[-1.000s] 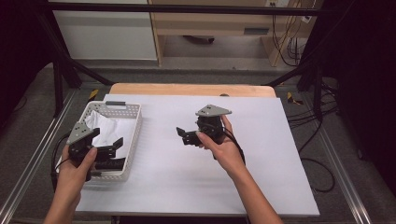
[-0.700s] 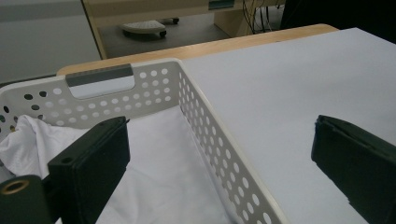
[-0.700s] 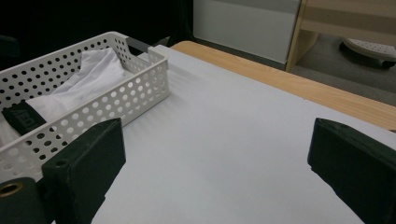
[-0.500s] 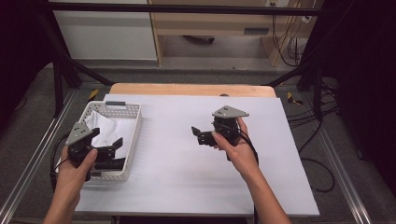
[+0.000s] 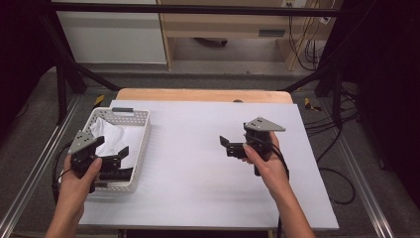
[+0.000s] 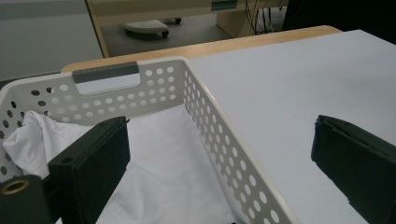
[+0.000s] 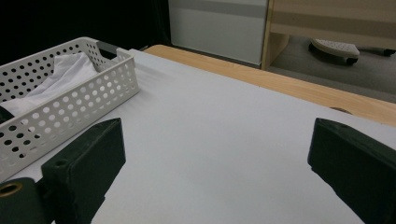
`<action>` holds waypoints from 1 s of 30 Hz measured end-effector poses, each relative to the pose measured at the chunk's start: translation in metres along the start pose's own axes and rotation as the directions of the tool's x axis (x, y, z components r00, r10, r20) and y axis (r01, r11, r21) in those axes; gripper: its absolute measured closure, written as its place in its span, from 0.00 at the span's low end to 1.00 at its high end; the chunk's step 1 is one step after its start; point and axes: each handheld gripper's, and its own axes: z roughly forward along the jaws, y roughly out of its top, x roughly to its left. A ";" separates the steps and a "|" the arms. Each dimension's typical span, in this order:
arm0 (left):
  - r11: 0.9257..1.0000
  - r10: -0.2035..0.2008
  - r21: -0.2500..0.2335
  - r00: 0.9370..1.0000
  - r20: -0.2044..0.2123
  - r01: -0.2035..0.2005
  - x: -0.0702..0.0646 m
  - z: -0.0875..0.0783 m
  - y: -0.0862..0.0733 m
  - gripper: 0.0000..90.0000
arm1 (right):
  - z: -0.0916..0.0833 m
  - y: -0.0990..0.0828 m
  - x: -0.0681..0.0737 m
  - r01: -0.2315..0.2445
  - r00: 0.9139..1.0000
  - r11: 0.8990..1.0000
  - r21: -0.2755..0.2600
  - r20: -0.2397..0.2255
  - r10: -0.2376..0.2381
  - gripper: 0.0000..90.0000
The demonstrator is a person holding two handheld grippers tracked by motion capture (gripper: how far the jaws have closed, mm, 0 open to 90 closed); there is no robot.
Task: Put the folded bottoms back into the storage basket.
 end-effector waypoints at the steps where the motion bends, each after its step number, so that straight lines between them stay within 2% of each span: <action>1: 1.000 -0.001 0.001 1.000 -0.001 0.001 0.000 0.000 0.000 0.05 | -0.002 -0.002 -0.001 -0.003 1.000 1.000 -0.005 0.006 0.003 0.05; 14: 1.000 0.001 0.006 1.000 0.001 -0.001 0.001 0.000 -0.003 0.05 | -0.020 -0.026 -0.022 -0.049 0.997 0.999 -0.012 0.067 0.050 0.05; 24: 1.000 0.001 0.007 1.000 0.007 -0.001 0.001 -0.001 -0.004 0.05 | -0.042 -0.031 -0.036 -0.079 0.992 0.996 -0.042 0.100 0.083 0.05; 27: 1.000 0.009 0.003 0.999 0.034 -0.009 0.001 -0.001 -0.005 0.05 | -0.049 -0.031 -0.041 -0.088 0.990 0.995 -0.050 0.106 0.093 0.05; 30: 1.000 0.005 0.003 0.999 0.036 -0.005 0.001 -0.001 -0.005 0.05 | -0.055 -0.031 -0.047 -0.096 0.988 0.993 -0.068 0.114 0.104 0.05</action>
